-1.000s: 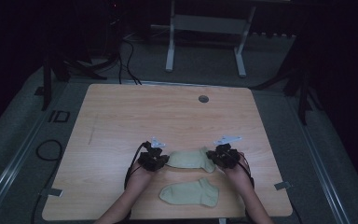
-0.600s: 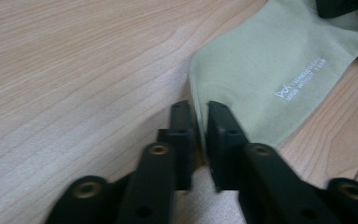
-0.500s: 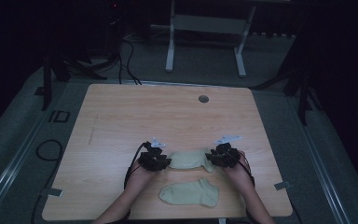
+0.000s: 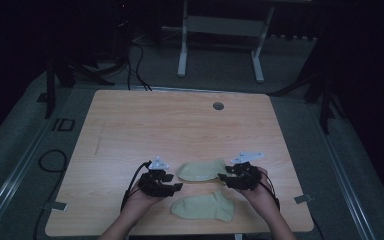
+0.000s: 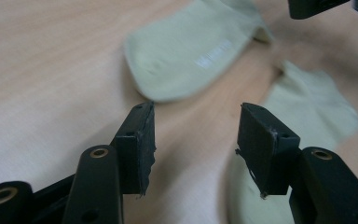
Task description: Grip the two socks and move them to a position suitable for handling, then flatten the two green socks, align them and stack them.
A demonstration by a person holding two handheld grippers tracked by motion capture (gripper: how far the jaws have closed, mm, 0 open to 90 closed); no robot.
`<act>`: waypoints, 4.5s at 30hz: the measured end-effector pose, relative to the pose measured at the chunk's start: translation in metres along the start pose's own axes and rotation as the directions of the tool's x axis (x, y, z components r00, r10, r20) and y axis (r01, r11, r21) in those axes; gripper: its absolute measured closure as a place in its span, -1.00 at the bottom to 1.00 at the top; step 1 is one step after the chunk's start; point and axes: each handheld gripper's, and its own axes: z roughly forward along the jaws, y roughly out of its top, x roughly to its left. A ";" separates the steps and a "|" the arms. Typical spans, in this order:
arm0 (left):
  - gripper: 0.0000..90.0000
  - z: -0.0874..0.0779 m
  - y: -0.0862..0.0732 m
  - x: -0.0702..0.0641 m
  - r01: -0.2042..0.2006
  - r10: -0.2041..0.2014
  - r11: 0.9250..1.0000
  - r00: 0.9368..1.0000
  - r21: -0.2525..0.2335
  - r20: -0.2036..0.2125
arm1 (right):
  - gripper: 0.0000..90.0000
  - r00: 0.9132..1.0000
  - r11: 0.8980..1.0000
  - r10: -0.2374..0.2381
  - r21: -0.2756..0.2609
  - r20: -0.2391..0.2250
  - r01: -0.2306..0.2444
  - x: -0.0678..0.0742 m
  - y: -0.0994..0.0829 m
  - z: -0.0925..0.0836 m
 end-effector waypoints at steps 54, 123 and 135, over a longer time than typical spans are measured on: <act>0.94 -0.024 -0.008 -0.032 -0.080 0.080 0.996 0.997 0.032 0.006 | 0.87 0.999 0.999 -0.044 -0.009 0.022 0.044 0.036 -0.033 -0.055; 0.94 0.038 0.051 0.038 -0.026 0.036 0.982 0.998 0.187 -0.048 | 0.85 0.994 0.988 0.103 0.110 0.035 -0.107 -0.041 0.001 0.023; 0.53 0.017 0.061 0.020 -0.056 0.064 0.994 0.995 0.094 -0.081 | 0.50 0.993 0.991 0.115 0.069 0.042 -0.118 -0.042 0.004 0.010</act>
